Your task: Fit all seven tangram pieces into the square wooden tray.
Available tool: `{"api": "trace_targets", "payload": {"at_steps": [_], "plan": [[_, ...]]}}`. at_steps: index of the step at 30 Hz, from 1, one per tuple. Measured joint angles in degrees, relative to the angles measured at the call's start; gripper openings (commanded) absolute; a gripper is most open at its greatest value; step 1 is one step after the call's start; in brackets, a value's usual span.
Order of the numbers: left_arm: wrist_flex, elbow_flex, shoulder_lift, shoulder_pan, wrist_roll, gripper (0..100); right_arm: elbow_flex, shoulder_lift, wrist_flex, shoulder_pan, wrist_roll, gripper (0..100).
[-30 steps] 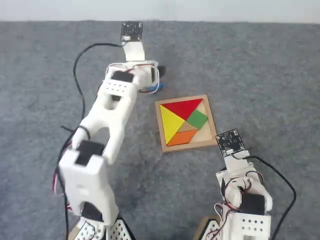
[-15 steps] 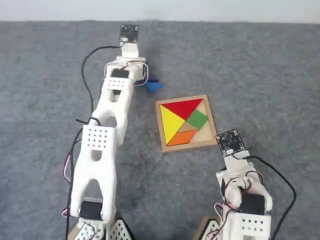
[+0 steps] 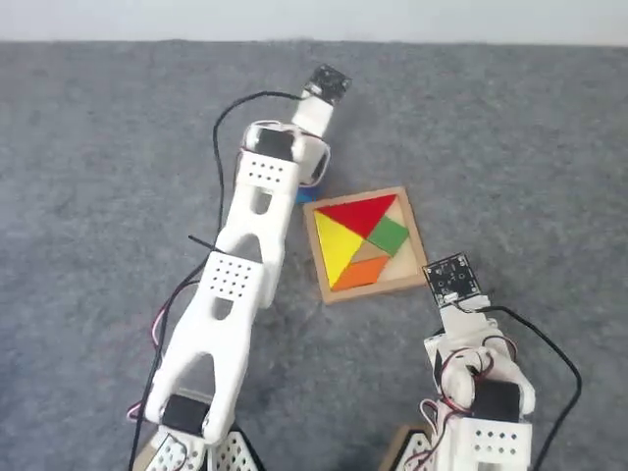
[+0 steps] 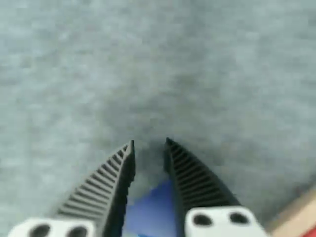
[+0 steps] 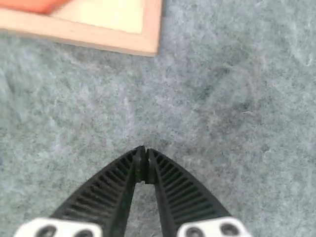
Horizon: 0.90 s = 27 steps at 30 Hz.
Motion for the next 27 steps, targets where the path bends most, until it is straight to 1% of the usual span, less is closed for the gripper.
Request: {"api": "trace_targets", "payload": {"at_steps": [8,11,16,19,25,27], "plan": [[13.0,-1.2,-2.2,1.3,-0.3,10,0.0,0.0,0.0,0.0,0.0,0.8],[14.4,1.8,-4.2,1.3,-0.3,10,0.0,0.0,0.0,0.0,0.0,0.8],[14.7,12.9,-10.9,-0.1,-0.3,10,0.0,0.0,0.0,0.0,0.0,0.8],[14.8,22.1,-16.4,-1.8,-0.3,10,0.0,0.0,0.0,0.0,0.0,0.8],[15.3,45.1,-29.9,-6.0,-0.4,10,0.0,0.0,0.0,0.0,0.0,0.8],[15.5,51.8,-34.5,-7.1,-1.8,10,0.0,0.0,0.0,0.0,0.0,0.8]]}}
